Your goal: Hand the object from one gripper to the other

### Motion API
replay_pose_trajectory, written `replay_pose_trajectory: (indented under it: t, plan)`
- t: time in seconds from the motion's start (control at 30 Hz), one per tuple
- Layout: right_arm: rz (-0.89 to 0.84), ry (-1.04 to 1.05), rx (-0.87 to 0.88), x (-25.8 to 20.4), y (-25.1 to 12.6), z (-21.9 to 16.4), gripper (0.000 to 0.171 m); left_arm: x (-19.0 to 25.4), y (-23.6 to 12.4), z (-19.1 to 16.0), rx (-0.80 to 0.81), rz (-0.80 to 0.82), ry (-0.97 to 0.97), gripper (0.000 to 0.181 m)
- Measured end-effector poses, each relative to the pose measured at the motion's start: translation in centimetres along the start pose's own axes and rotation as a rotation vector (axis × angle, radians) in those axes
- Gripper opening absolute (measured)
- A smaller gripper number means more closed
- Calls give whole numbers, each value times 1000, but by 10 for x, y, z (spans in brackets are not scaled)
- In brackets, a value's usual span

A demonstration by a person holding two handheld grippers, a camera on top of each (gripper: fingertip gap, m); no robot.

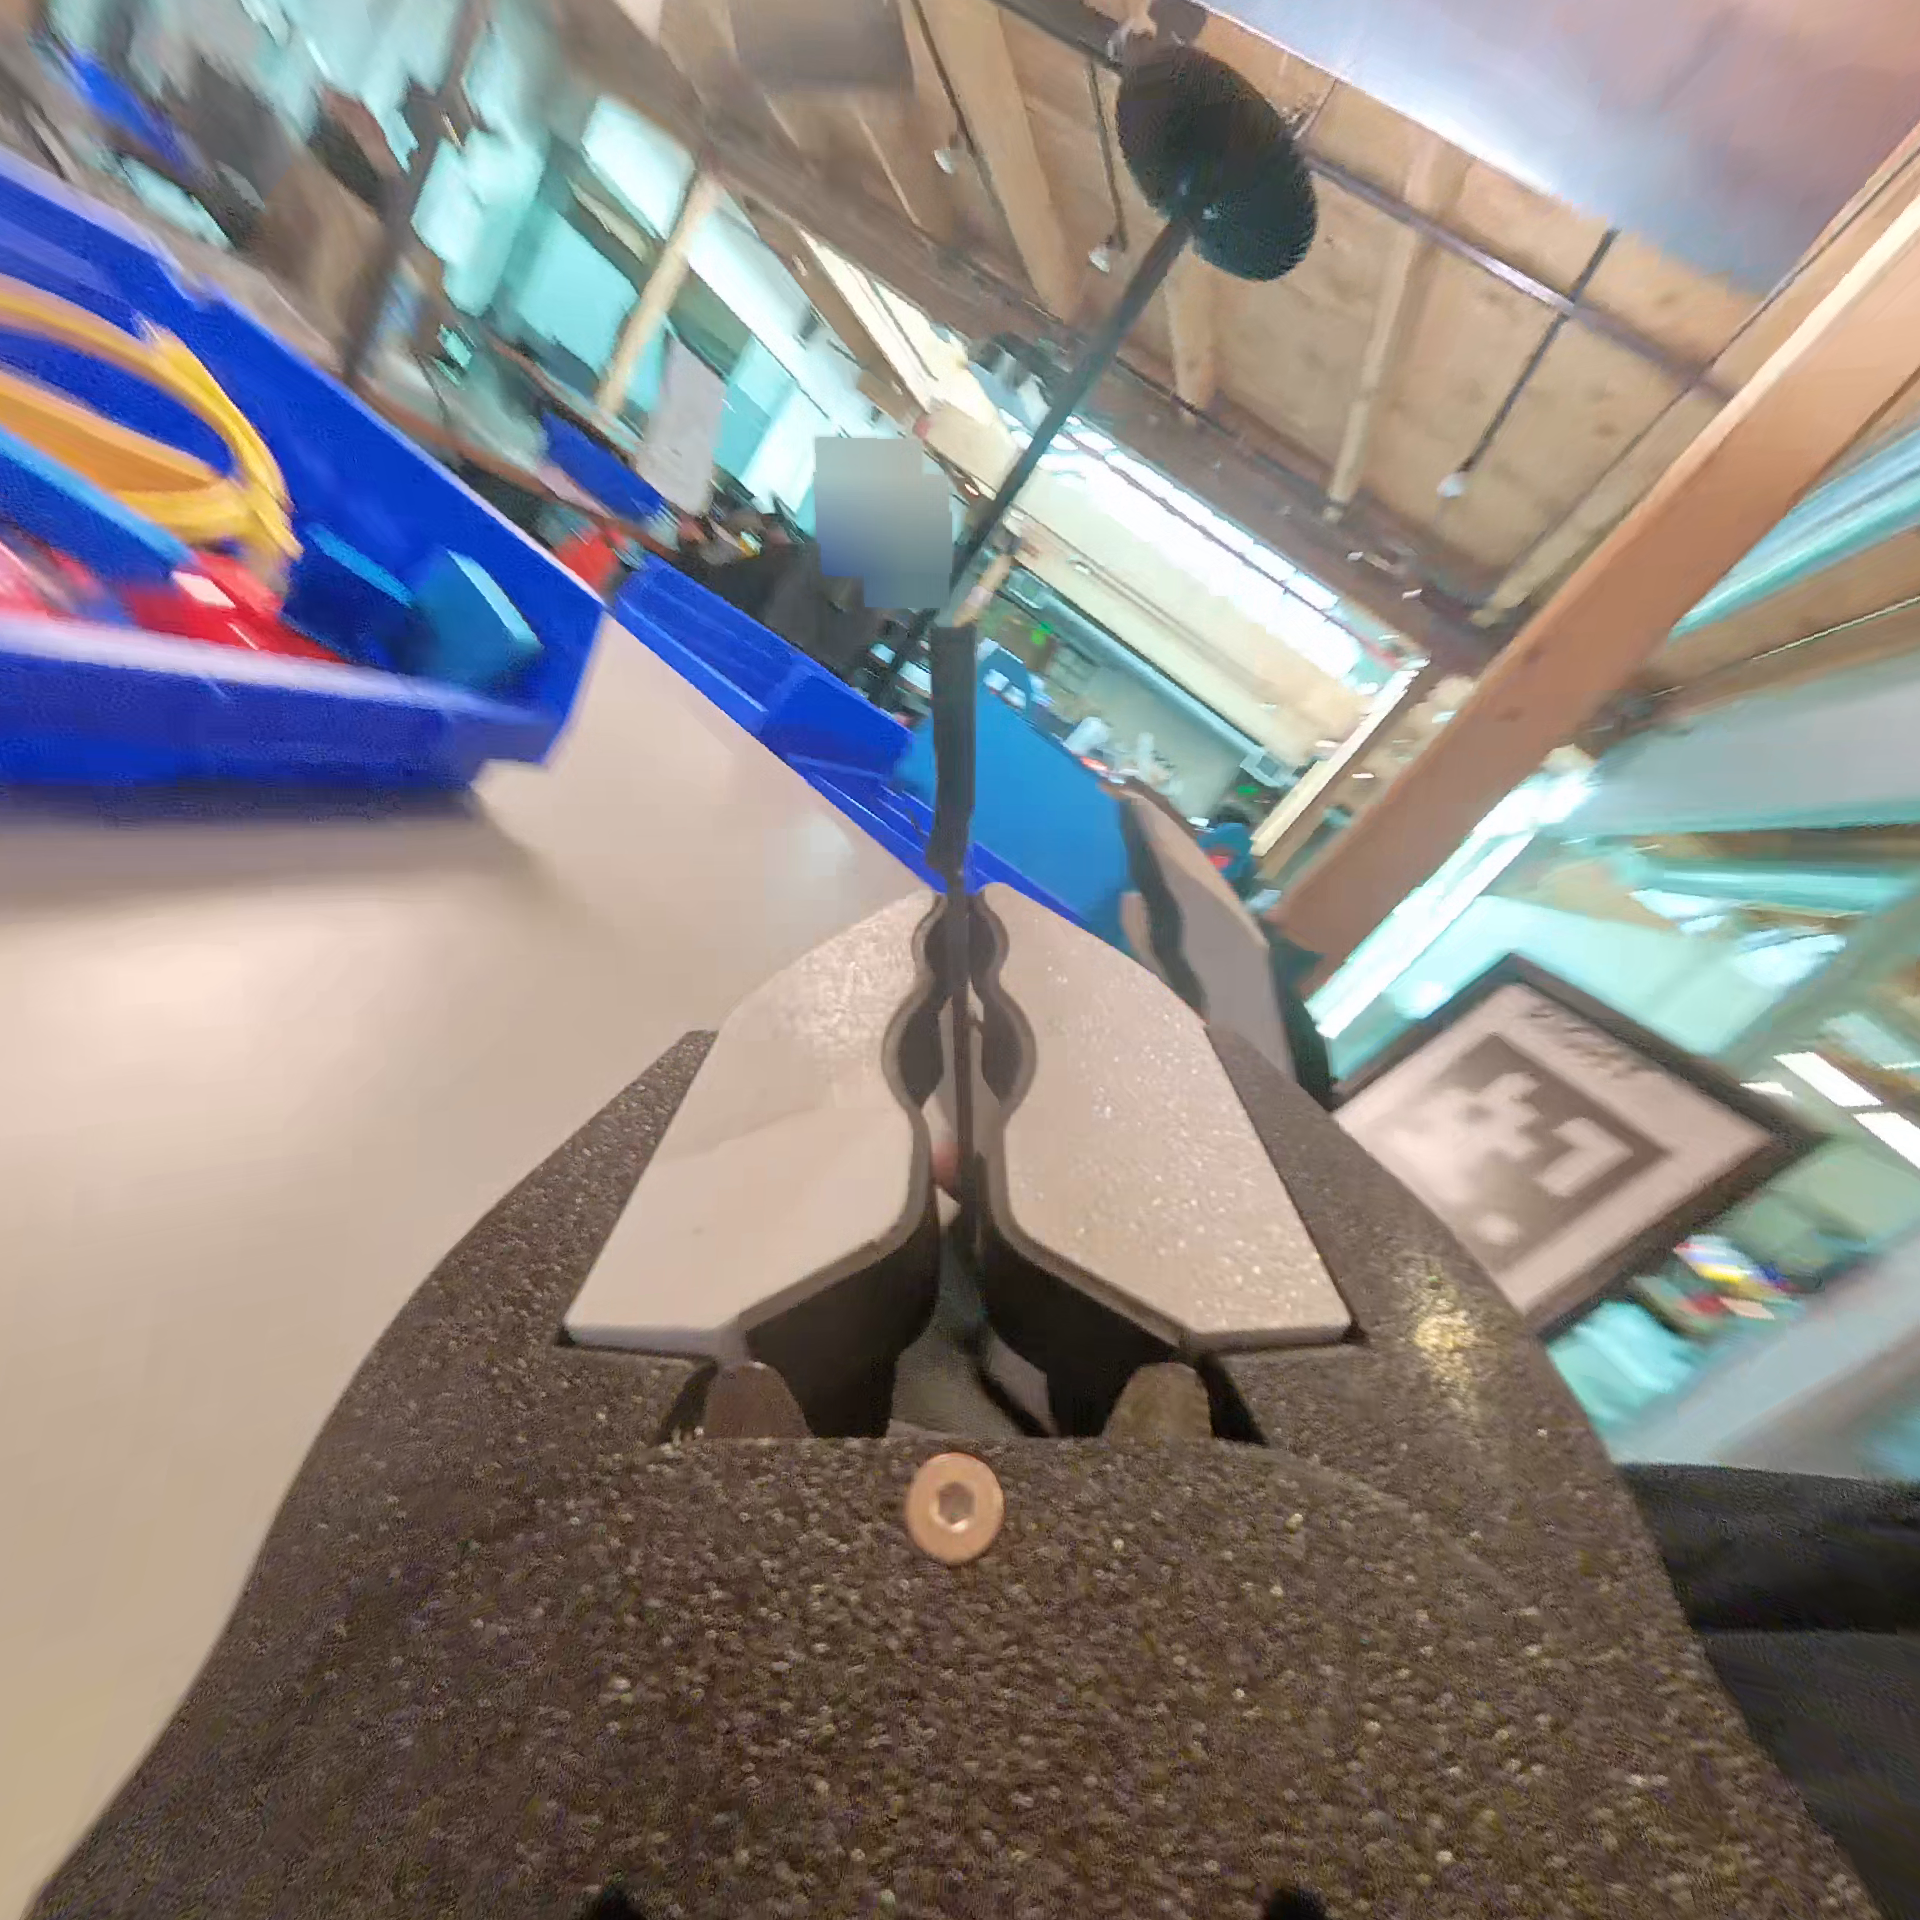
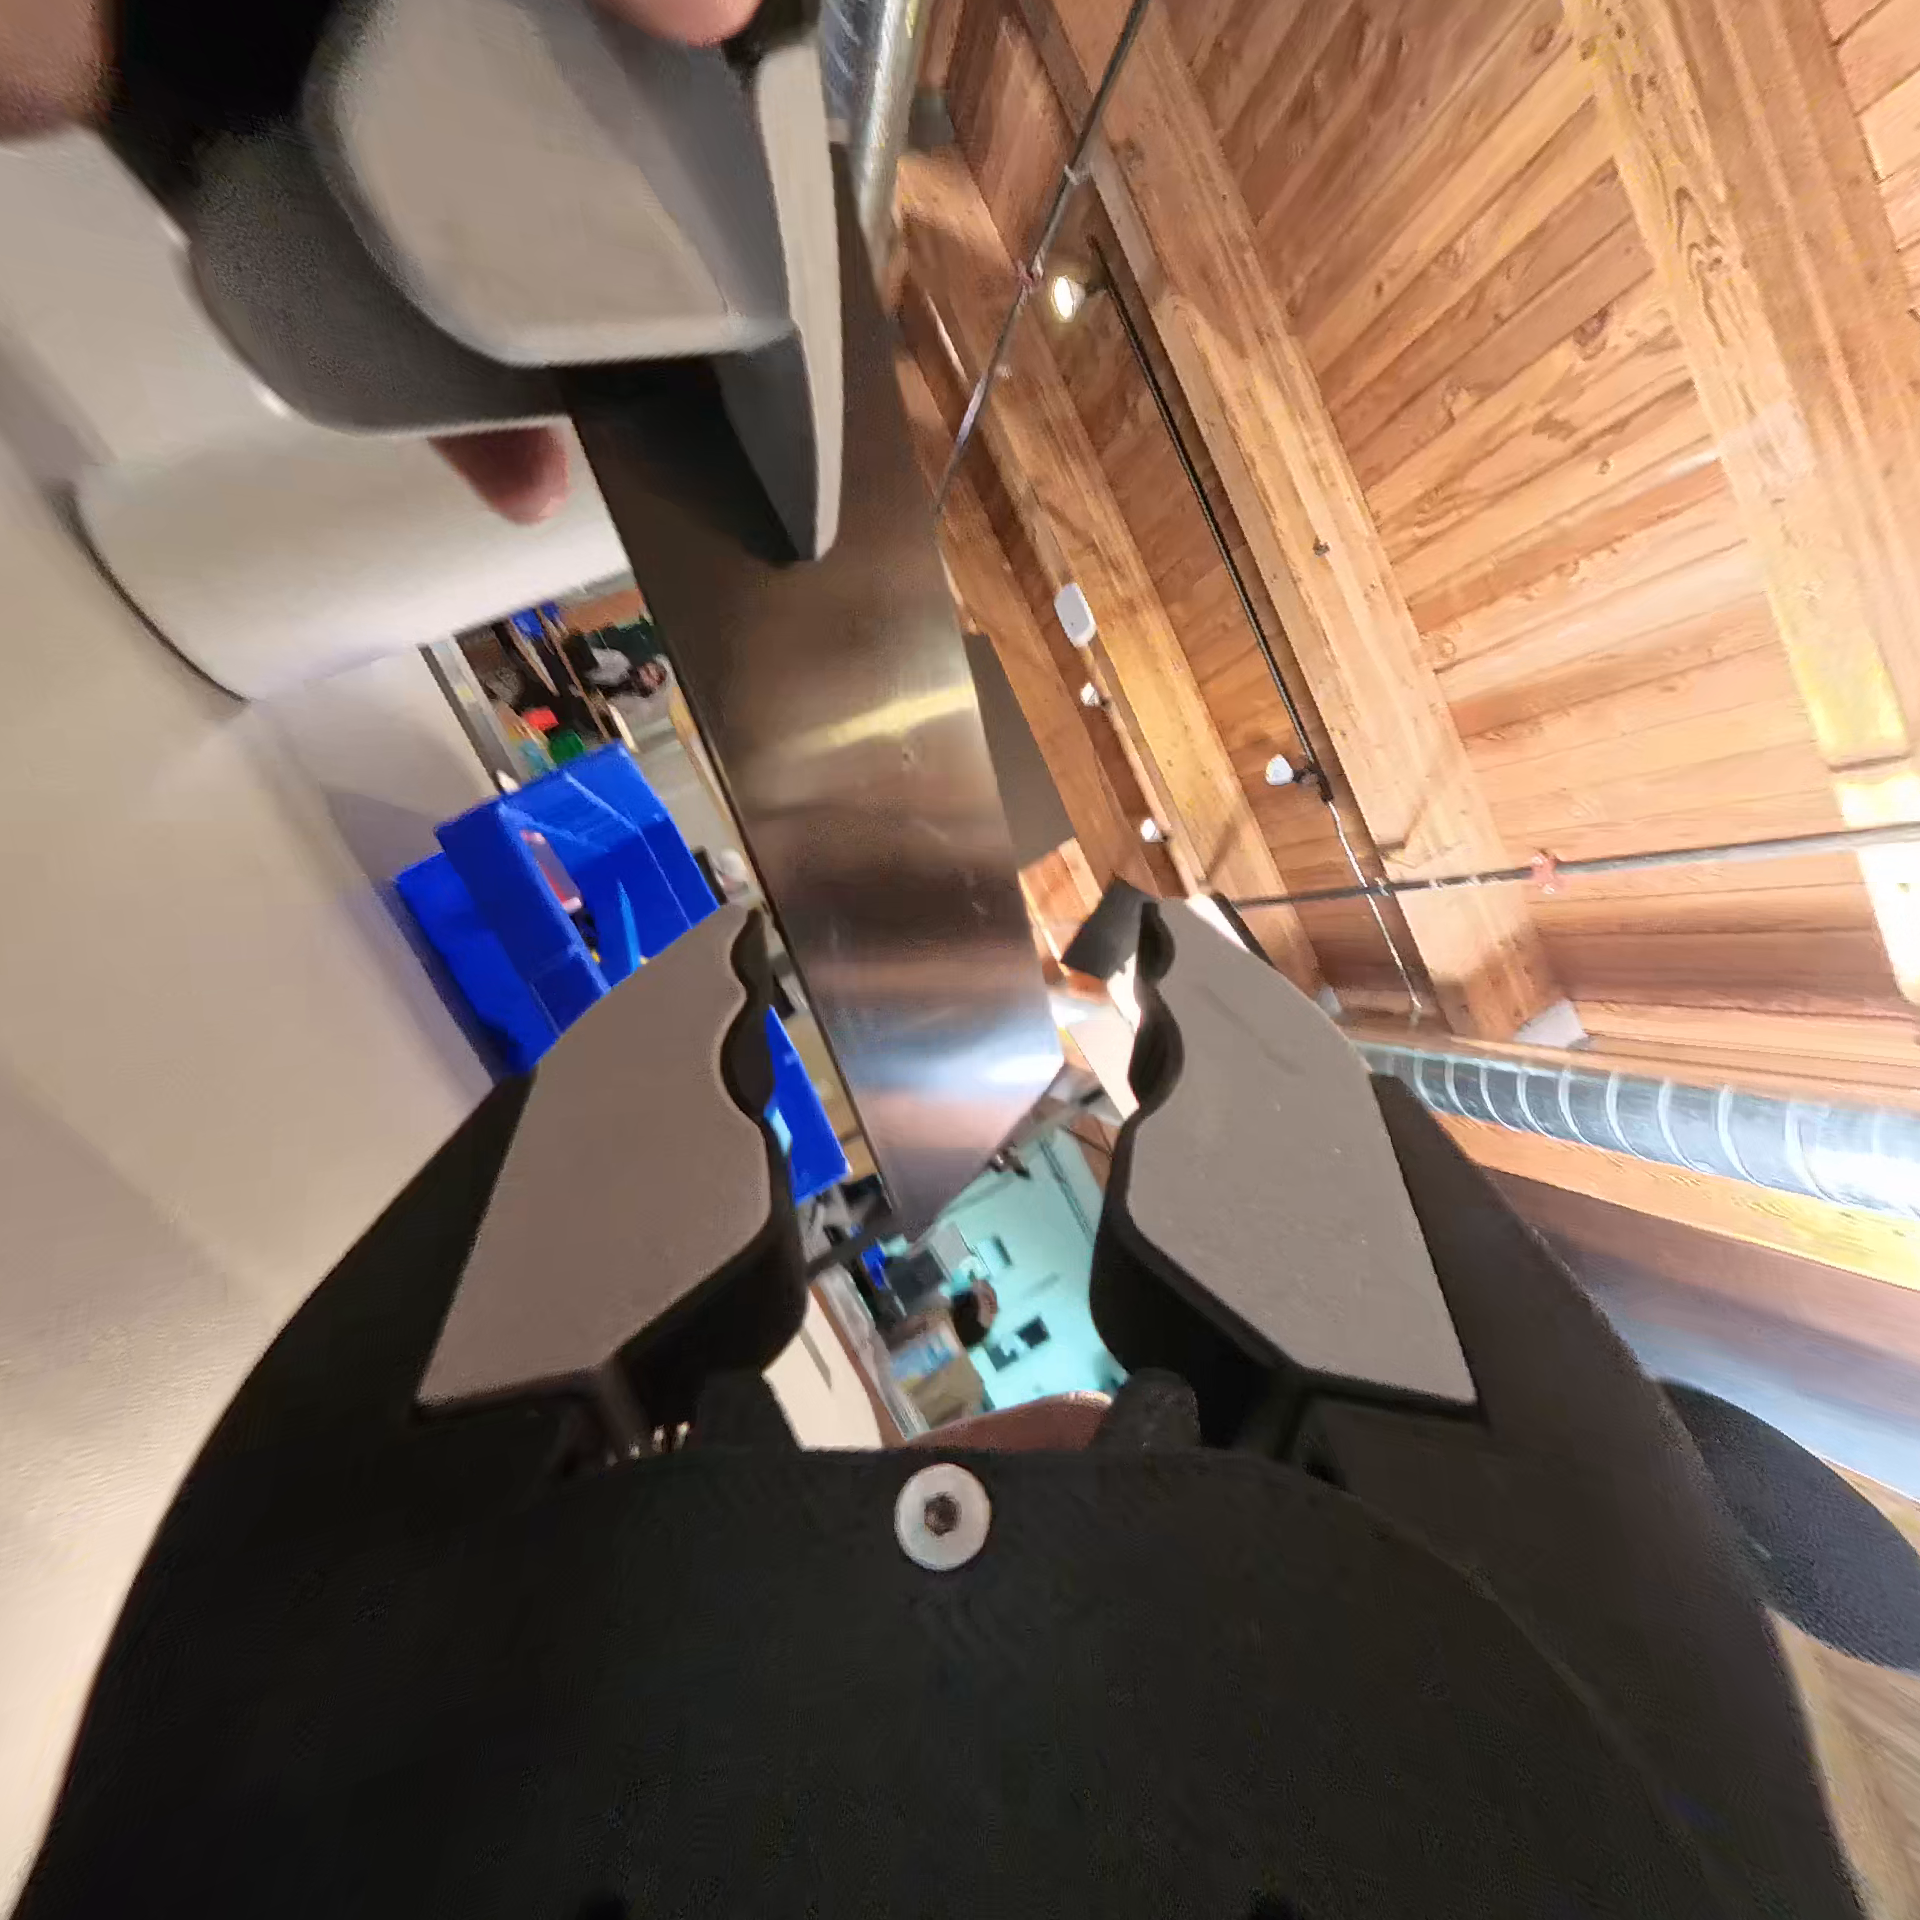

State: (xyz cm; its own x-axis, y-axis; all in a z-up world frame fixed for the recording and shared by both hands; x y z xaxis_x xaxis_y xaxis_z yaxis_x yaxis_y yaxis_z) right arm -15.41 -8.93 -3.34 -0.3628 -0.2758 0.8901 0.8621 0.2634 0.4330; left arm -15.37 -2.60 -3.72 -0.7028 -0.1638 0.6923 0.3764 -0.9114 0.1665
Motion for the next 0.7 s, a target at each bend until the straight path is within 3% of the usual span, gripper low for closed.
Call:
replay_pose_trajectory:
  t: [0.07, 0.13, 0.17, 0.27, 0.37, 0.53, 0.7]
  plan:
    - [-10, -21, -96, -2, 5, -14, 55, 4, 6, -13, -52, -69, -136, 2]
    - [10, 23, -140, -4, 6, -25, 12, 9, 10, -19, -85, -125, -208, 10]
    - [43, 63, -148, -6, 6, -29, 6, 16, 11, -19, -89, -172, -193, 20]
    - [162, 261, -204, -13, 9, -41, 2, 33, 10, -11, -68, -238, -23, 79]
    - [353, 619, -199, -21, 11, -40, 1, 32, 1, 1, -10, -187, 253, 96]
    - [972, 1159, 10, -40, -13, 13, 2, 12, -14, 4, -59, -55, 593, 87]
    - [1381, 1305, 198, -46, -45, 56, 2, 8, -20, -25, -231, -102, 557, 68]
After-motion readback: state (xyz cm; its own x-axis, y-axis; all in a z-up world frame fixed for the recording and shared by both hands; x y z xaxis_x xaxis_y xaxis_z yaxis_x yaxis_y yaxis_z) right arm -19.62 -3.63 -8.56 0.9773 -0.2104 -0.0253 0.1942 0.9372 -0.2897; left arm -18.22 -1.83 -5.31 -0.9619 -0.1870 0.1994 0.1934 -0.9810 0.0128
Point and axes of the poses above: each gripper's, where its closed fingertips meet, y out along the fingers, z out of its top, x = y × z across the jaws, the point moved 1 cm from there along -y, back along the fingers, and after that the axes turned 8 degrees about -y, right-handed, at the moved point
